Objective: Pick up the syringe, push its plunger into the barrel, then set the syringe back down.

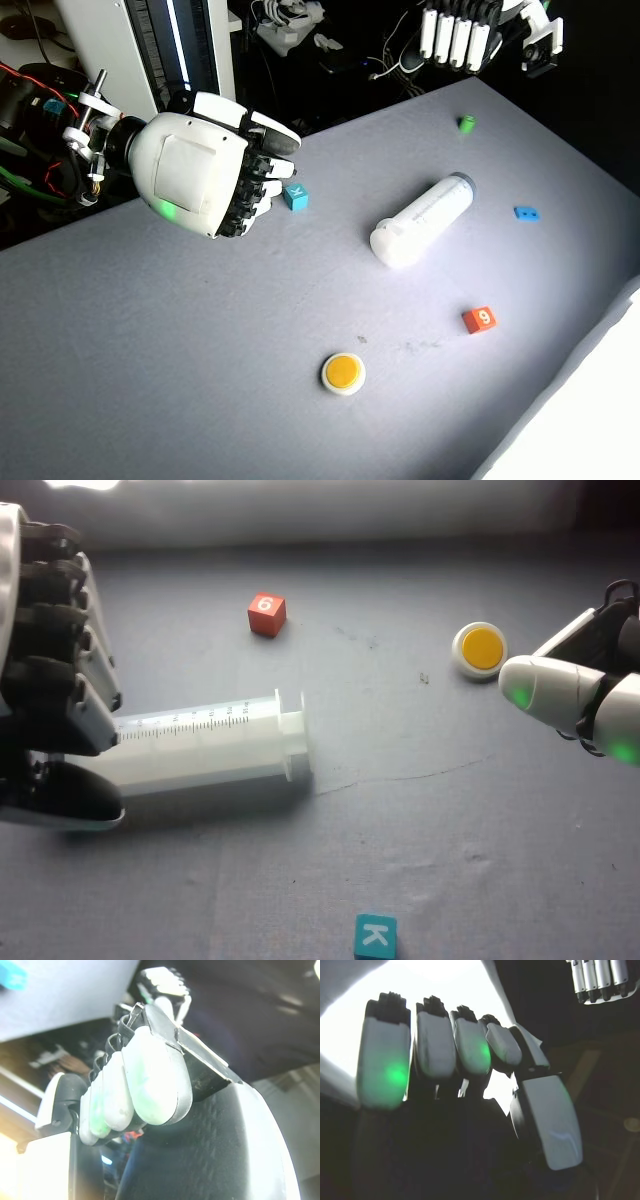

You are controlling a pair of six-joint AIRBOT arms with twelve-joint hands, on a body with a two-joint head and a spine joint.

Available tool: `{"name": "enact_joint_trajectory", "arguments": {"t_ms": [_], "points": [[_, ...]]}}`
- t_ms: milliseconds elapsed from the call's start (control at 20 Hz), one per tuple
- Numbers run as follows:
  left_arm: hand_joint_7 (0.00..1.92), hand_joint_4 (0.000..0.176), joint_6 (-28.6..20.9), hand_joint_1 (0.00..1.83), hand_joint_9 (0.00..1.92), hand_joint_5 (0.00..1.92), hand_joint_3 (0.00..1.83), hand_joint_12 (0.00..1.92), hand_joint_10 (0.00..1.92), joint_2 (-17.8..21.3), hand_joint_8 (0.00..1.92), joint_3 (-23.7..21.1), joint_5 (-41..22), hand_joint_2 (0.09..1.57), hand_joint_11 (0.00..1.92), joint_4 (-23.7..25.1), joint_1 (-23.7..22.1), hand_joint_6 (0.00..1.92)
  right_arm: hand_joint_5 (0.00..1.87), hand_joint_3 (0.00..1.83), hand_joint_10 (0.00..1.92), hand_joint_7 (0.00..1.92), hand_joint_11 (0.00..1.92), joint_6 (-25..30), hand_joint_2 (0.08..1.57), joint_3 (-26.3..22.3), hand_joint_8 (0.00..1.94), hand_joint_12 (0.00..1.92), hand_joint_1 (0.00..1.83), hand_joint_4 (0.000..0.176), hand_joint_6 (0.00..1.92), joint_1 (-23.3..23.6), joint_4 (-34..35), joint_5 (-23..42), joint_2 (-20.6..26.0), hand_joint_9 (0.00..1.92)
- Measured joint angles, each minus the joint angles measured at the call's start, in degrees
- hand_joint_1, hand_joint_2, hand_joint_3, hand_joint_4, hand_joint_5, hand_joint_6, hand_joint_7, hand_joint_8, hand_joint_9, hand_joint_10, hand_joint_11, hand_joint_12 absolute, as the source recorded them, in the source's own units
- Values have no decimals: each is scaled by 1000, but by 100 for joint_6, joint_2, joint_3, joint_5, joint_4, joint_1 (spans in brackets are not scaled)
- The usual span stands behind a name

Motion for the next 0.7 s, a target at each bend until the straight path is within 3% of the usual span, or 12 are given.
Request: {"name": "enact_joint_trajectory", "arguments": {"t_ms": [200,700], "points": [[1662,0,184,1303,1723,1625,0,1921,1921,0,1921,-44,59,1284,1786,-155,0,1921,1377,0,1921,1530,1740,2,1464,0,1941,1921,871,0,1921,0,0,0,0,1601],[1631,0,251,1181,1693,1589,11,1921,1921,4,1921,13,0,1313,1754,-205,-4,1921,1271,1,1921,1391,1621,2,1471,0,1941,1921,832,0,1921,0,-55,11,0,1455]]}}
